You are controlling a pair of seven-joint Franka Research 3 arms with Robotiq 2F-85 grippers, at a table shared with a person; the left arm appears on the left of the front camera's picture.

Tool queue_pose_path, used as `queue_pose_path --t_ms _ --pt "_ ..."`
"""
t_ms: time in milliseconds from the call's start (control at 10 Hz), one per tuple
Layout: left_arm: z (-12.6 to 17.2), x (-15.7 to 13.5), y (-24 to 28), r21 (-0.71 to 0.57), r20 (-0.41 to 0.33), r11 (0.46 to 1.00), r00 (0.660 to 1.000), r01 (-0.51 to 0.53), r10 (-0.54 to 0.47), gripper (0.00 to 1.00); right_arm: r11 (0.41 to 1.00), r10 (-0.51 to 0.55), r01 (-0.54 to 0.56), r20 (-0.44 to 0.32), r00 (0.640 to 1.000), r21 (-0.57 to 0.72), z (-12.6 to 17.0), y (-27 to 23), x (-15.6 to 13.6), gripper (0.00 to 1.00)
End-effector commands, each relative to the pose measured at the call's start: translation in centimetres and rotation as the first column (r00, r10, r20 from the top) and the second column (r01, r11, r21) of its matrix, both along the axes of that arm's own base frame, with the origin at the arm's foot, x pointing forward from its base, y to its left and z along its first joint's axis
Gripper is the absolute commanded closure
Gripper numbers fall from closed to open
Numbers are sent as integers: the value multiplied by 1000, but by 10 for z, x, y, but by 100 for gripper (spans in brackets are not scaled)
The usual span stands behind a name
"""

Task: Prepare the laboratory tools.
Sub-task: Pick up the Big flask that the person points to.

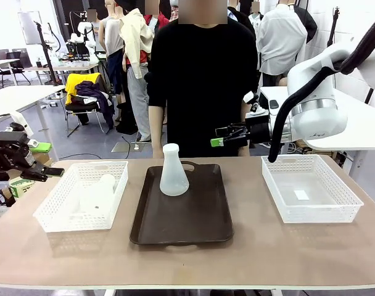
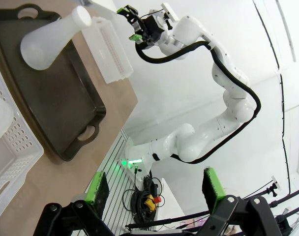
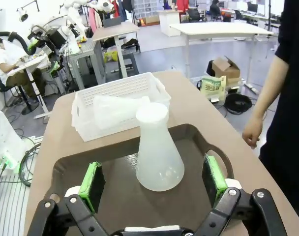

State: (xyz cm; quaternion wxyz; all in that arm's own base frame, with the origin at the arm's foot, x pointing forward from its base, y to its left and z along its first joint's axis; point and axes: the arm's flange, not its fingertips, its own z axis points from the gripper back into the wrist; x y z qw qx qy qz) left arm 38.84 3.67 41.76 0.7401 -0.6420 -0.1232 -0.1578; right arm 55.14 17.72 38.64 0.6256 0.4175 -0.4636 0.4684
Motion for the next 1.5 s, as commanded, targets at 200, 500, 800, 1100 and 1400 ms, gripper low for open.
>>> queue_pose_path --t_ms 200,500,800,1100,1400 --pt "3 -1 1 -12 12 1000 1000 1 -1 0 1000 -3 3 -3 1000 0 2 0 -1 0" --pt "3 -1 1 -12 12 1000 1000 1 -1 0 1000 -3 3 -3 1000 0 2 0 -1 0" --pt "3 -1 1 -12 12 1000 1000 1 -1 0 1000 -3 3 -3 1000 0 2 0 -1 0" --pt "3 -1 1 -12 12 1000 1000 1 -1 0 1000 -3 3 -3 1000 0 2 0 -1 0" --pt "10 1 -3 52 -7 998 1000 -29 29 0 1000 -3 3 -3 1000 0 2 0 -1 0"
